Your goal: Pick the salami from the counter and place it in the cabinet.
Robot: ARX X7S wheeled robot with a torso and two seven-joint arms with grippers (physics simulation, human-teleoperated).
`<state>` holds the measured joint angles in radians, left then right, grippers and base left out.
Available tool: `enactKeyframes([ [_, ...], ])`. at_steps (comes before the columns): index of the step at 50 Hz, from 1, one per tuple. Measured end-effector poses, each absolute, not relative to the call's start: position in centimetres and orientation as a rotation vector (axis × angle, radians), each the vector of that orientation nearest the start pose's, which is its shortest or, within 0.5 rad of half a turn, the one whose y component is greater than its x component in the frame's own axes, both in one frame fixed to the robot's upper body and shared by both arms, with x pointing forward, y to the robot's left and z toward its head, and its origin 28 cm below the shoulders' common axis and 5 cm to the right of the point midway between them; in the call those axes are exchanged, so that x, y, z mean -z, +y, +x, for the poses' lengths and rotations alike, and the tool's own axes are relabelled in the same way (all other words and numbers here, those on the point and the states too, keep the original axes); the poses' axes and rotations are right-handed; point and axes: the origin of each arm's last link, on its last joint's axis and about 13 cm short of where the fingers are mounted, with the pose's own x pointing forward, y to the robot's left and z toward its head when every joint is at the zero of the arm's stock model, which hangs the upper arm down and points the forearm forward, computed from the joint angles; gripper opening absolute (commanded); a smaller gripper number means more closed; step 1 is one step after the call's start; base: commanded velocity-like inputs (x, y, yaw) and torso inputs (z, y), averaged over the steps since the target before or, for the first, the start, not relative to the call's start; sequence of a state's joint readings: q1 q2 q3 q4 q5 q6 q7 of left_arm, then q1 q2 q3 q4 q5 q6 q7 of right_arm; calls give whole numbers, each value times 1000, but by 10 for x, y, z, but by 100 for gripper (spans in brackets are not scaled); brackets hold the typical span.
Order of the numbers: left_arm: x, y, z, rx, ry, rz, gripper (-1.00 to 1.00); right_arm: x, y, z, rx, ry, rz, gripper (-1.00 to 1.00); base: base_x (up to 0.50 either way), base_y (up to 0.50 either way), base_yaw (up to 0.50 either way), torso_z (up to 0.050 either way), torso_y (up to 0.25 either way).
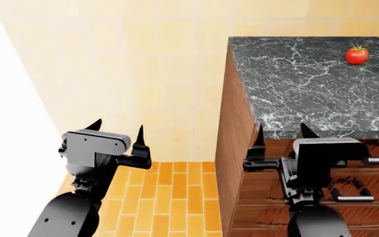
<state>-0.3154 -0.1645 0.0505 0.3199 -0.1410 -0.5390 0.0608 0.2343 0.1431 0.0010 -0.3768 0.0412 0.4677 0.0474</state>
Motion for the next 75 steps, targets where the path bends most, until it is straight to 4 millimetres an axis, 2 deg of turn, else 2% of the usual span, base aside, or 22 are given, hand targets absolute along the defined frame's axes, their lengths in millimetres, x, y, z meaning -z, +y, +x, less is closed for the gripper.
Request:
enactKeyframes([
  [7,-128,232,268,151,-71,64,100,-127,-127,254,39,-133,-96,100,0,0,0,50,0],
  [25,-135,244,277,140,-56,103,100,-144,-132,262,18,-113,-57,100,-79,-488,0,0,0],
  [40,-137,250,281,136,-46,127,100,-152,-135,262,12,-129,-37,100,-10,-498,0,0,0],
  [54,-143,254,290,139,-42,133,100,-160,-138,260,3,-150,-22,100,165,-469,0,0,0],
  [75,-149,256,291,142,-52,152,100,-165,-140,255,7,-174,1,100,172,-467,0,0,0],
])
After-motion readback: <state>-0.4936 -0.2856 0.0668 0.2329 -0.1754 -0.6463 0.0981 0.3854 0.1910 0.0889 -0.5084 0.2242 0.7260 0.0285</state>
